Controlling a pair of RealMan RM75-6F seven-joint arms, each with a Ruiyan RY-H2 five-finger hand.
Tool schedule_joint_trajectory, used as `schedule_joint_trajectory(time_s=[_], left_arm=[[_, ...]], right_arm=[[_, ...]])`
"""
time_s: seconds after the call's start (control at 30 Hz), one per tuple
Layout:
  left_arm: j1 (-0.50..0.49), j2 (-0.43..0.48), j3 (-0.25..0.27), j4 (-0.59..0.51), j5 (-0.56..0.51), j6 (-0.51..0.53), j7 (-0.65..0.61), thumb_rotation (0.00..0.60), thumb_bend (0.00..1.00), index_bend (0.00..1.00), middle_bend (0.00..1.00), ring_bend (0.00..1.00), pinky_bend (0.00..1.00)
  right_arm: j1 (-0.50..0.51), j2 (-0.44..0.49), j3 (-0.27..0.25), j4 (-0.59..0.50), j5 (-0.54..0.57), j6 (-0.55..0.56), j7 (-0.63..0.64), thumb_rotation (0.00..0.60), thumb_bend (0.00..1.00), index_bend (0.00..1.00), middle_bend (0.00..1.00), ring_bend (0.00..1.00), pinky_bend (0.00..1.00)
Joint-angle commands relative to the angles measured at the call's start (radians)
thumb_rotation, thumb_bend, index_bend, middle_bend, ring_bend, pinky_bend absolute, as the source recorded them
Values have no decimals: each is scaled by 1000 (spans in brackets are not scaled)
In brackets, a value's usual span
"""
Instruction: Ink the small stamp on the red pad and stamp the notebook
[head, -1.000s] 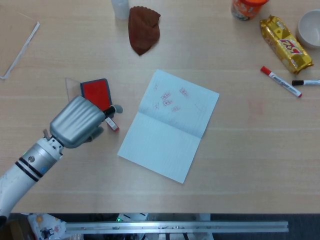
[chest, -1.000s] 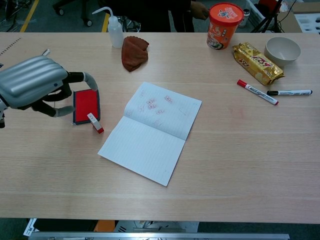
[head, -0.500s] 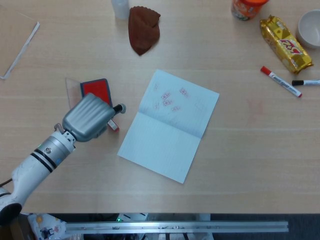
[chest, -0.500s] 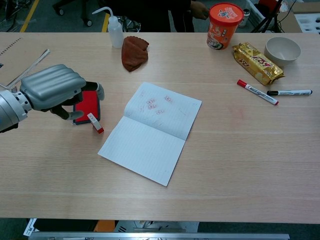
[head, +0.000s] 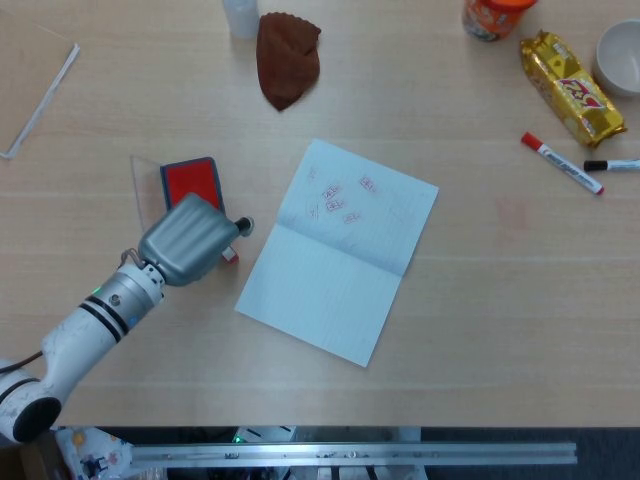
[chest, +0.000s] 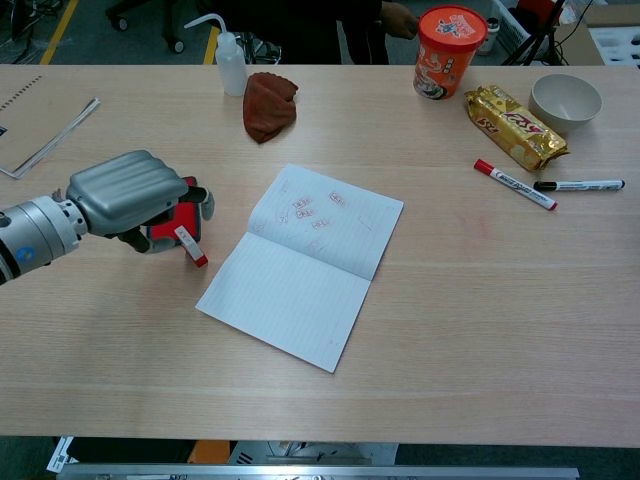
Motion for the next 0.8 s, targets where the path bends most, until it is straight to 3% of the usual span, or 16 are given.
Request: schedule_joint_trajectory(time_s=[0.03,0.8], left_arm=[[-9,-17,5,15,-16,-10,6,600,257,369,996,999,1000],[-36,-106,36,146,-98,-17,83,600,257,416,995,1000,1000]], right_arm=[[1,-2,-1,2,1,-2,1,600,369,260,393,311,411],[-2,-10,-9,21,5,-9,18,600,369,261,393,311,411]])
